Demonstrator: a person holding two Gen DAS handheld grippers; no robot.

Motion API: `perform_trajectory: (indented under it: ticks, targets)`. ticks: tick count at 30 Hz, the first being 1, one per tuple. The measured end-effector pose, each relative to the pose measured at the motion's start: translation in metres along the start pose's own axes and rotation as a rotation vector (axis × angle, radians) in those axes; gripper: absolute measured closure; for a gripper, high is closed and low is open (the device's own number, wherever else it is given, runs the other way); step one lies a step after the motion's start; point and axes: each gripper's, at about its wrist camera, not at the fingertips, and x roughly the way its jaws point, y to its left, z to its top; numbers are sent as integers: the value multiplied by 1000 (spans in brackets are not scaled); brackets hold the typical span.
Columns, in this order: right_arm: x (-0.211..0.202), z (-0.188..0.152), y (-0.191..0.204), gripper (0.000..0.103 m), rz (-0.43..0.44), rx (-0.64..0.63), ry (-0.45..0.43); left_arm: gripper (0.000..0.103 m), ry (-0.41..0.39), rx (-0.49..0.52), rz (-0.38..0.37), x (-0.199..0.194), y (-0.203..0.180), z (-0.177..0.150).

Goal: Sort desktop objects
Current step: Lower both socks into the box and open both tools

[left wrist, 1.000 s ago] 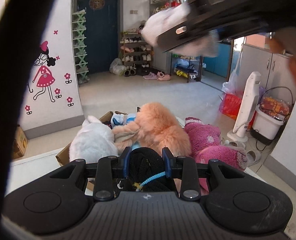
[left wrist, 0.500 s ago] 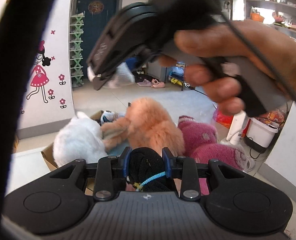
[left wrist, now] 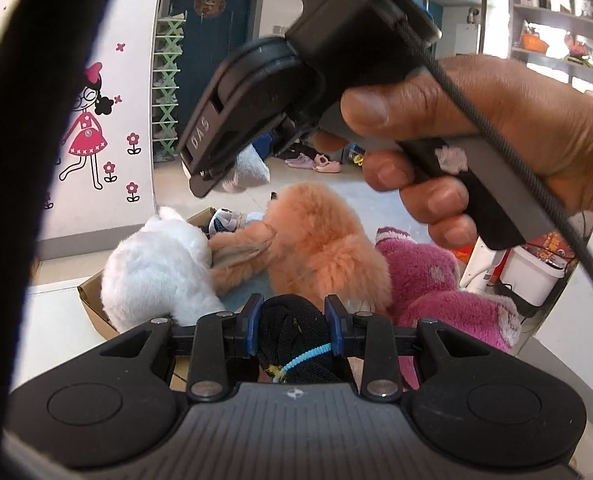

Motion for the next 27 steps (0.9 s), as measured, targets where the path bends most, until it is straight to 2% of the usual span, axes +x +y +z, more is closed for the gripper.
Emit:
perform_trajectory:
  ticks: [9,13,17,23,27]
  targets:
    - [27,-1,0,62,-23,-24,91,73,1,-17,-4,-1,2,6]
    - [35,-3,0,55,-42,-37,125,73,10,-25,-6,2,4,7]
    - [32,-1,-1,45,-51,-37,110,73,14,-30,-9,3,2,6]
    - [15,2,-10,40,-39,-13,60,73,20,-39,-2,8,1,7]
    - [-6,4,-17,39,-30,18,-3,73,26,-73,2,11,5,11]
